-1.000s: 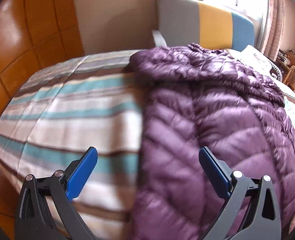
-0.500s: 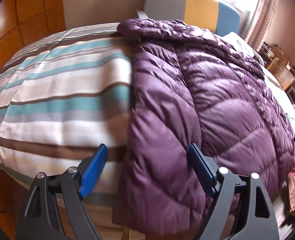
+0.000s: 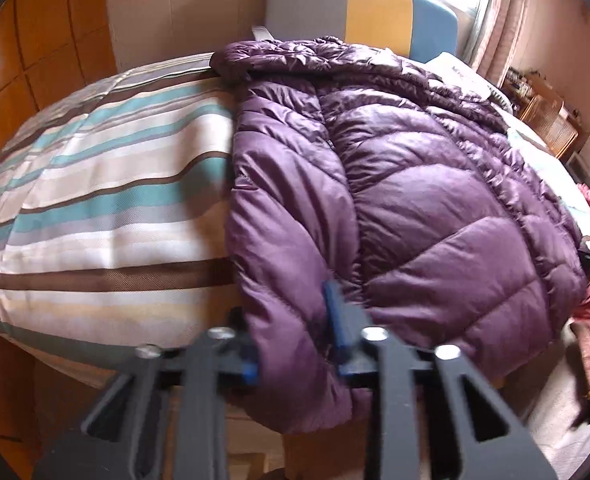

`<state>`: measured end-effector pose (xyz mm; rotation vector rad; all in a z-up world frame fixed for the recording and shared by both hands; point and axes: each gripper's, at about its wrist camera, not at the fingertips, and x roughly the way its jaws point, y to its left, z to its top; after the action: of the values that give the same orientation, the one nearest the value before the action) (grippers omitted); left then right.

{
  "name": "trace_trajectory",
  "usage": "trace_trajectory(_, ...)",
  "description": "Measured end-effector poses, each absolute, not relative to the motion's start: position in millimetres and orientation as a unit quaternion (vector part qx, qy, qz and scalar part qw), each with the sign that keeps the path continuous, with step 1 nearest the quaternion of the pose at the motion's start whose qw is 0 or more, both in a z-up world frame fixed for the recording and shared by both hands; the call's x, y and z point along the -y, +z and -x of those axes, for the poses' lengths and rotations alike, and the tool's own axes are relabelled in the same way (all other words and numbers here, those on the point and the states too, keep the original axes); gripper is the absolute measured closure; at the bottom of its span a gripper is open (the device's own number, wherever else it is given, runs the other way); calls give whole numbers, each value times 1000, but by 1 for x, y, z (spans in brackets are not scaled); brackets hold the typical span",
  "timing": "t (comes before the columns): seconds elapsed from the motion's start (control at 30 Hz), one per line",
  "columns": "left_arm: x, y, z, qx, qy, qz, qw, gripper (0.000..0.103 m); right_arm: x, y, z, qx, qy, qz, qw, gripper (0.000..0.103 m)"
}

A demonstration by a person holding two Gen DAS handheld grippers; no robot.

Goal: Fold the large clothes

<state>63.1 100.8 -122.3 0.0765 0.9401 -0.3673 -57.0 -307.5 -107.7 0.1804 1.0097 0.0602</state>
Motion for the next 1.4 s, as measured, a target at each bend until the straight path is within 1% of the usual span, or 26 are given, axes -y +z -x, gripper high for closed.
trace_trajectory(0.03, -102, -119, -62, -447, -179, -31, 876, 90, 307, -104, 58, -474, 32, -87, 876, 94)
trace_trajectory(0.13, -103, -107, -59, -433, -186, -16, 882, 94, 309, -87, 62, -439, 43, -96, 892, 95)
trace_trajectory(0.17, -102, -104, -59, -429, -187, -15, 883, 94, 311, -82, 62, -428, 46, -101, 897, 97)
trace_trajectory(0.33, -99, -76, -63, -393, -188, -13, 900, 95, 308, -63, 50, -397, 46, -95, 912, 99)
trace_trajectory(0.63, -86, -28, -96, -328, -191, 4, 925, 95, 307, -36, 19, -348, 33, -82, 933, 99)
trace_trajectory(0.8, -82, -11, -124, -314, -187, 30, 930, 95, 322, -26, -2, -326, 18, -98, 940, 99)
trace_trajectory(1.1, -72, 0, -183, -311, -169, 54, 934, 95, 357, -10, -60, -306, -5, -141, 941, 99)
trace_trajectory(1.4, -51, -23, -252, -346, -144, 56, 926, 94, 380, -31, -139, -331, -22, -185, 925, 99)
